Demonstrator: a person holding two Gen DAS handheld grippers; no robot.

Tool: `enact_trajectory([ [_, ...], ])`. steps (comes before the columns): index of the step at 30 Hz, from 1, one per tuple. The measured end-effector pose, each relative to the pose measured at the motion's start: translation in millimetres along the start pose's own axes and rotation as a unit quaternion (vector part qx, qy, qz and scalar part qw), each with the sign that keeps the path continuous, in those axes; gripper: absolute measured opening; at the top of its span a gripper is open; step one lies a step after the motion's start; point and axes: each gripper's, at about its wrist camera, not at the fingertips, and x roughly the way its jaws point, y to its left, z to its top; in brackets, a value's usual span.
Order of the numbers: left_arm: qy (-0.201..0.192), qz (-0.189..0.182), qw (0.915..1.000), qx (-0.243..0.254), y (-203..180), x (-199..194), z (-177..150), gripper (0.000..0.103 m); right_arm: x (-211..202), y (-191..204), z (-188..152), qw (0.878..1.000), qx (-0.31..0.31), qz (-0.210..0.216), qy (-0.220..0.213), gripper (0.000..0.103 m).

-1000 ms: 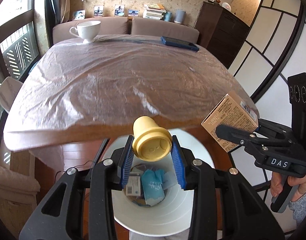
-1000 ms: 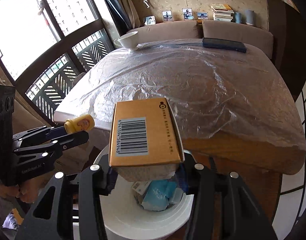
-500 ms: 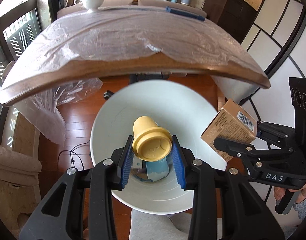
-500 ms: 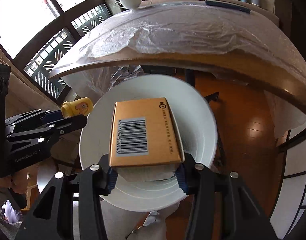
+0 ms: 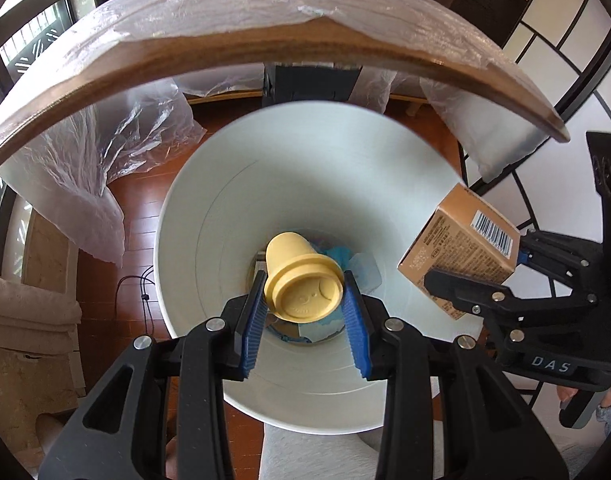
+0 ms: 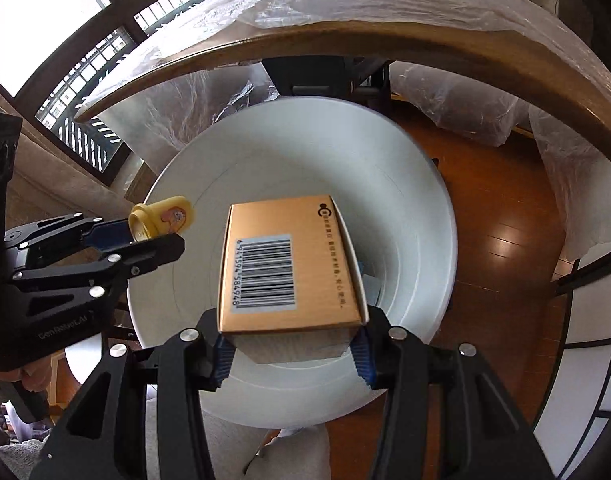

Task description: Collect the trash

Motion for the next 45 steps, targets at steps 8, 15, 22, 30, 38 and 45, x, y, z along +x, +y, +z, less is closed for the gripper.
enact_trajectory([
  [8, 0.022, 0.014, 0.9997, -0.001, 7, 12, -2, 0.042, 9, -2, 5, 1.000, 0.012, -0.010, 0.014, 0.067],
  [15, -0.026, 0.015, 0.9994, -0.016, 17, -26, 7, 0.060, -44, -4, 15, 0.998, 0.021, -0.012, -0.055, 0.080],
  [22, -0.150, 0.052, 0.9873, -0.012, 44, -97, 77, 0.087, -114, -29, 87, 0.982, 0.032, -0.060, -0.176, 0.099],
  [30, -0.179, 0.101, 0.9772, -0.054, 113, -78, 199, 0.088, -102, -116, 198, 0.968, 0.086, -0.141, -0.188, 0.099],
  [38, -0.139, 0.115, 0.9795, -0.090, 167, -16, 277, 0.089, -65, -207, 260, 0.956, 0.137, -0.199, -0.167, 0.099],
  [45, -0.112, 0.120, 0.9817, -0.098, 186, 20, 300, 0.089, -50, -258, 281, 0.947, 0.164, -0.229, -0.152, 0.099],
])
